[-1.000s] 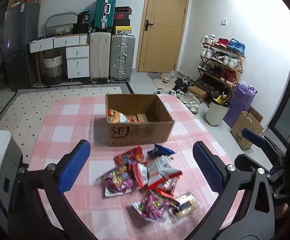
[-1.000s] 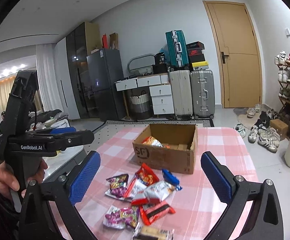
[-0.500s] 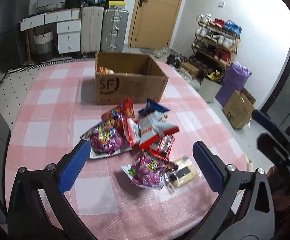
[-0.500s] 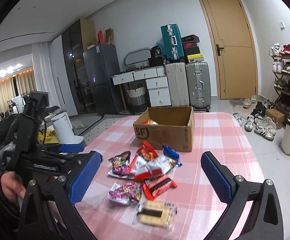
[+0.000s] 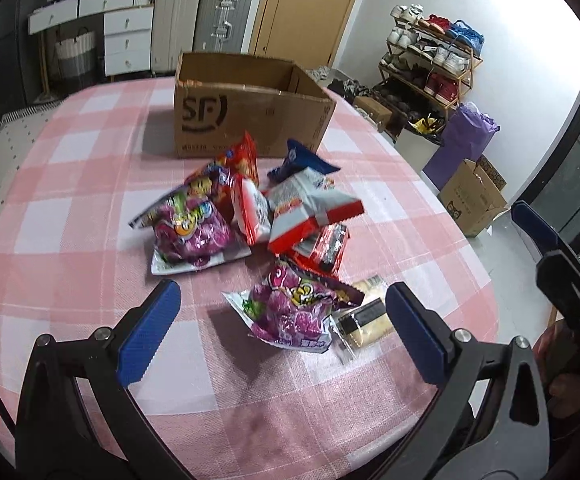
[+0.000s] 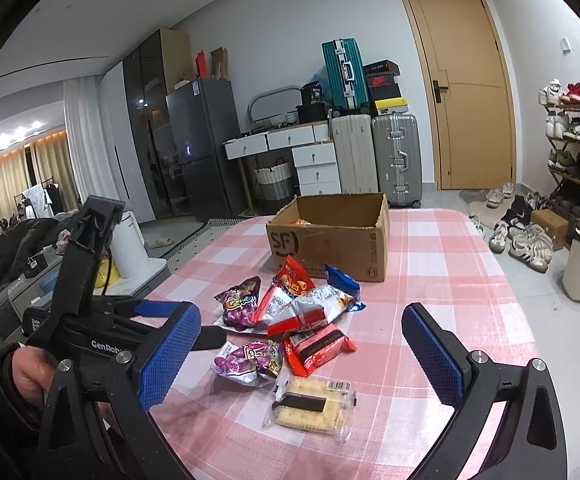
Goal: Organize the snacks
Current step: 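Move both tools back toward the remaining snack pile, then grasp a purple candy bag with the left gripper while the right gripper grasps the cracker pack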
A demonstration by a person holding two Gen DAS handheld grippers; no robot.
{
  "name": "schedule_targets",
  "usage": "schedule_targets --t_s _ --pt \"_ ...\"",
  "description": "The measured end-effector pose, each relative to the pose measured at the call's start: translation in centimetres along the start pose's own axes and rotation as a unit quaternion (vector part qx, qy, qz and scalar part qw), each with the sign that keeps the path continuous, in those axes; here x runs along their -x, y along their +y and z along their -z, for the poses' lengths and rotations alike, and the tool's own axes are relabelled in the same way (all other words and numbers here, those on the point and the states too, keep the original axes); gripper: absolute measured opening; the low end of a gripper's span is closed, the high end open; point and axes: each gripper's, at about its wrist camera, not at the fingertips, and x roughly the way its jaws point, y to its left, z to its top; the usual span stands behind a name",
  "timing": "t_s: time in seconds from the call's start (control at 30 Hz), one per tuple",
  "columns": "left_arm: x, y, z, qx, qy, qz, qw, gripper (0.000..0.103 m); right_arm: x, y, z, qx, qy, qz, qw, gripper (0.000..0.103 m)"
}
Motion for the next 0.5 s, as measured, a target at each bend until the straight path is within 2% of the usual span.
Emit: schedule_targets --t_s 0.5 --pt "-5.0 1.4 0.4 0.011 0.02 -0.009 0.9997 0.102 -3.0 -1.8 1.8 -0.023 0.038 -0.008 0.999 0.102"
